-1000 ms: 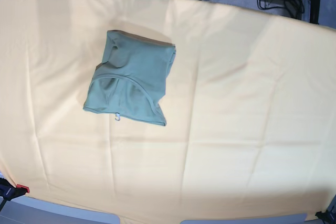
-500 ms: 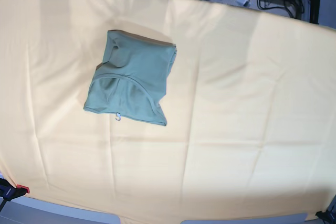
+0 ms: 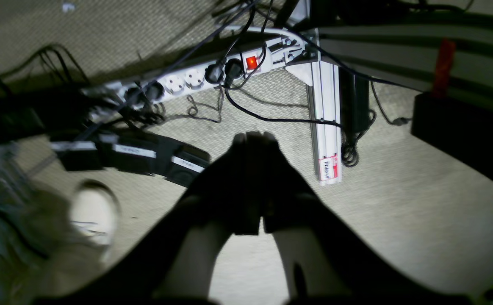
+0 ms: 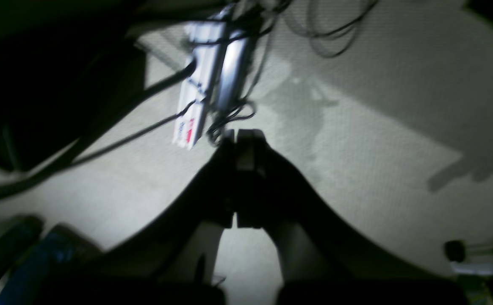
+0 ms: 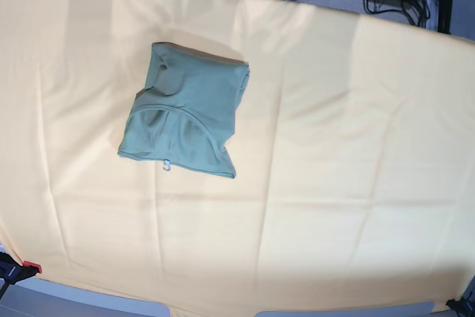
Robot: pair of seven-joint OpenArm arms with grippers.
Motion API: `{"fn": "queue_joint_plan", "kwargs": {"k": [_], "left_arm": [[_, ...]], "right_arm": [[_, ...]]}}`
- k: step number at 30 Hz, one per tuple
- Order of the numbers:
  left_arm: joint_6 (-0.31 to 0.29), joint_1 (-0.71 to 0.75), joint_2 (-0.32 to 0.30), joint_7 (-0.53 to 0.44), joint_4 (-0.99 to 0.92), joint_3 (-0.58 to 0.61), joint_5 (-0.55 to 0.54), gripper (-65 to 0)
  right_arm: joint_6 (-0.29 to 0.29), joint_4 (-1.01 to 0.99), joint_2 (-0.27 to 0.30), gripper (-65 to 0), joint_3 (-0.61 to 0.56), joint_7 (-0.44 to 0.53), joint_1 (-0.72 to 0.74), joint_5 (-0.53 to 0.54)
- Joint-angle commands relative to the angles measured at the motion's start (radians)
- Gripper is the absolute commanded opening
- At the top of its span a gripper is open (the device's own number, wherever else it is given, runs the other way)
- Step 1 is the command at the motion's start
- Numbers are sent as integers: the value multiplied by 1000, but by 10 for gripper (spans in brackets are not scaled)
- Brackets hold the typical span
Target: Fold the T-shirt properly
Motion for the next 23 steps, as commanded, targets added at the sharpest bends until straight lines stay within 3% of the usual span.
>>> {"fn": "queue_joint_plan", "kwargs": {"k": [1, 5, 11, 23], "left_arm": [[-3, 5, 18, -33, -5, 0, -11, -650], [-2, 3, 82, -81, -22, -3, 1, -650], [49, -3, 140, -85, -22, -3, -7, -650], [49, 0, 142, -84, -22, -2, -34, -650]], "right_arm": [[8, 3, -2, -650, -2, 14, -10, 2], [-2, 3, -14, -650, -2, 26, -10, 0], [-8, 3, -16, -650, -2, 26, -13, -2], [-35, 3, -24, -650, -1, 38, -12, -1]]}}
